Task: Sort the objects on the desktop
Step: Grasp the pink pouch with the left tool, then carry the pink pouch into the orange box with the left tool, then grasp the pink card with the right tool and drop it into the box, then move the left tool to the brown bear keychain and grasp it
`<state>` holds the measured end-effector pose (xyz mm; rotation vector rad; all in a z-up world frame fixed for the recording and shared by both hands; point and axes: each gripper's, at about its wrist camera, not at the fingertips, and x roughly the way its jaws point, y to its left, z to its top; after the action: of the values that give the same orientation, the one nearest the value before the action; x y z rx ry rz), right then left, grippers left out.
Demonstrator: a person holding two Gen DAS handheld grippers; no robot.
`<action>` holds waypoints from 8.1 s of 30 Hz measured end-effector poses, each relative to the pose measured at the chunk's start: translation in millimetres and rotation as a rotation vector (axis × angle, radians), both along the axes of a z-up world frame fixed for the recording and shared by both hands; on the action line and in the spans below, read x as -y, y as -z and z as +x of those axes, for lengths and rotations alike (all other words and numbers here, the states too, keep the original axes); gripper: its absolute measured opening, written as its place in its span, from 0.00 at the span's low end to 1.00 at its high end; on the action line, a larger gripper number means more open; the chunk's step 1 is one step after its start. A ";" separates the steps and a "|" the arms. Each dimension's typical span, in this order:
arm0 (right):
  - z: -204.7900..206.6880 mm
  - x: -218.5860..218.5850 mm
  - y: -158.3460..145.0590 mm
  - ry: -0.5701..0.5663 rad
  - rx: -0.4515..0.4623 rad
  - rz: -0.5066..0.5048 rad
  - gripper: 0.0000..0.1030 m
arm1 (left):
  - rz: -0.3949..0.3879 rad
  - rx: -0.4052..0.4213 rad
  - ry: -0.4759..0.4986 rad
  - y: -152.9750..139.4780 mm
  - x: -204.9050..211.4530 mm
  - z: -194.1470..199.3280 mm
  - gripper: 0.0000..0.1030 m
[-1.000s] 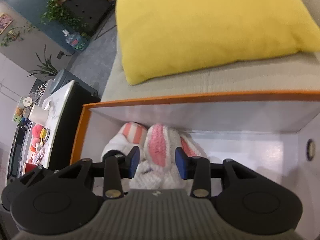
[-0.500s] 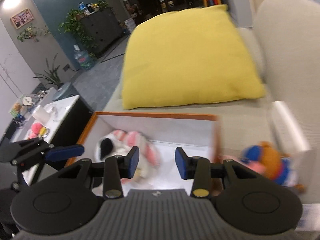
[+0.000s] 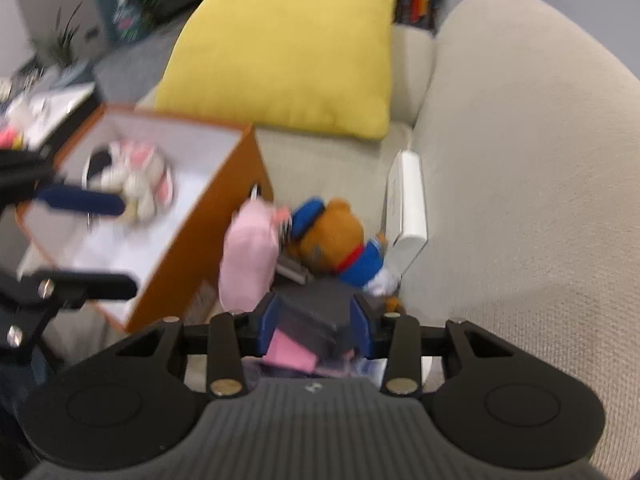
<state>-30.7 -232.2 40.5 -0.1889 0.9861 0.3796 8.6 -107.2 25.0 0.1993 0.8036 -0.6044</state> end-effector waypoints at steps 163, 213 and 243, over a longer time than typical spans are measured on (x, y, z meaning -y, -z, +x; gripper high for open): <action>115.8 -188.1 59.0 0.310 -0.220 0.289 0.28 | 0.045 -0.096 -0.080 77.7 -139.1 44.9 0.48; 3.1 -49.0 -24.4 0.143 -0.153 0.172 0.33 | 0.038 0.056 -0.074 -26.0 -117.1 -16.3 0.57; 42.4 0.7 21.8 -0.172 -0.211 -0.204 0.39 | -0.051 -0.306 -0.097 36.4 42.7 103.9 0.57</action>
<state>11.7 -232.9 18.7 -0.4274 1.2219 0.4630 112.5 -149.9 -11.4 0.0193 1.0854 -0.5699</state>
